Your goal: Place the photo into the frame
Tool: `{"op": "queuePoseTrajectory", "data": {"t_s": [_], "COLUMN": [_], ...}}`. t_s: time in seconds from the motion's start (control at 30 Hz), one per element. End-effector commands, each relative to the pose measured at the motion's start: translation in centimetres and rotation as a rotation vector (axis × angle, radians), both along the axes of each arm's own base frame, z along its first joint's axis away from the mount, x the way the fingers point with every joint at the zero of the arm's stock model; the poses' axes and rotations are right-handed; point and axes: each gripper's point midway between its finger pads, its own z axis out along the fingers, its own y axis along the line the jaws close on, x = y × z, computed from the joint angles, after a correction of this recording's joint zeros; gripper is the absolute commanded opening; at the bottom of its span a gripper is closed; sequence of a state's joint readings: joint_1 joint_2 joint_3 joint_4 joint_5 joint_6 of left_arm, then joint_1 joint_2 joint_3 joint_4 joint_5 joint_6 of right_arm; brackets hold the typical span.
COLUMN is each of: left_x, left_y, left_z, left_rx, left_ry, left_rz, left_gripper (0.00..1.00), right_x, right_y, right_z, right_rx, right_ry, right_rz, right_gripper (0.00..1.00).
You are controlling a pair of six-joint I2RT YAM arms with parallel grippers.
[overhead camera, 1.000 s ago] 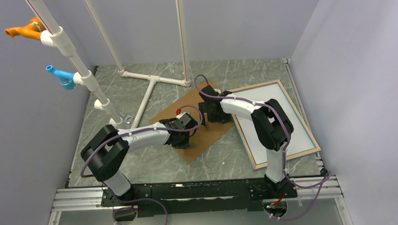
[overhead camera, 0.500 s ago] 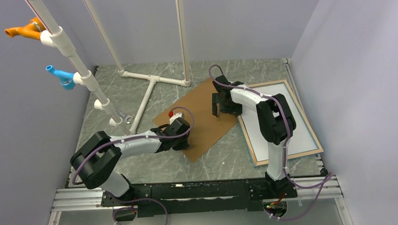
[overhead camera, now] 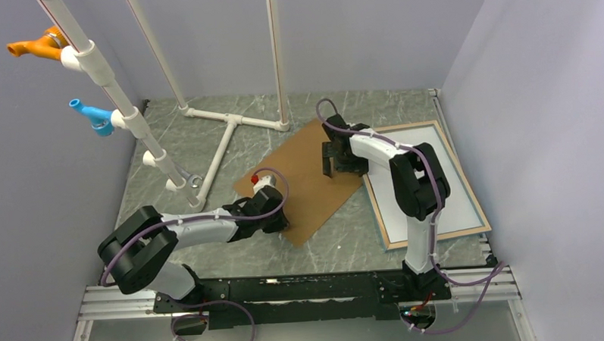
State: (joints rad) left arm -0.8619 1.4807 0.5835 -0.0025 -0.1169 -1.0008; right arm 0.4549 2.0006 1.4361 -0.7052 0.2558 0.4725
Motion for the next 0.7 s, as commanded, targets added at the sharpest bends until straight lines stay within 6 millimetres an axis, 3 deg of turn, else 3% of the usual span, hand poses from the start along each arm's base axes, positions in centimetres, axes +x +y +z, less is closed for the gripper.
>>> {"op": "queuePoseTrajectory", "data": {"t_s": [0.0, 0.23, 0.4, 0.5, 0.67], "left_x": [-12.1, -11.5, -10.5, -9.8, -8.4], "left_y": [9.1, 5.7, 3.5, 2.7, 2.2], "left_z": [-6.1, -2.2, 2.2, 5.0, 8.0], "left_rx": [0.383, 0.288, 0.147, 0.093, 0.042], "left_ry": [0.419, 0.315, 0.206, 0.135, 0.053], "left_rz": [-0.140, -0.221, -0.263, -0.291, -0.296], "left_gripper": [0.00, 0.00, 0.05, 0.18, 0.54], "right_x": [-3.2, -6.9, -10.3, -12.5, -15.5], "right_y": [3.4, 7.0, 8.8, 9.1, 10.0], "right_z": [0.1, -2.5, -4.1, -5.0, -6.2], "right_rx": [0.073, 0.100, 0.162, 0.154, 0.164], "right_ry": [0.049, 0.123, 0.187, 0.225, 0.278], "right_rz": [0.116, 0.200, 0.240, 0.266, 0.299], "right_gripper": [1.00, 1.00, 0.99, 0.99, 0.99]}}
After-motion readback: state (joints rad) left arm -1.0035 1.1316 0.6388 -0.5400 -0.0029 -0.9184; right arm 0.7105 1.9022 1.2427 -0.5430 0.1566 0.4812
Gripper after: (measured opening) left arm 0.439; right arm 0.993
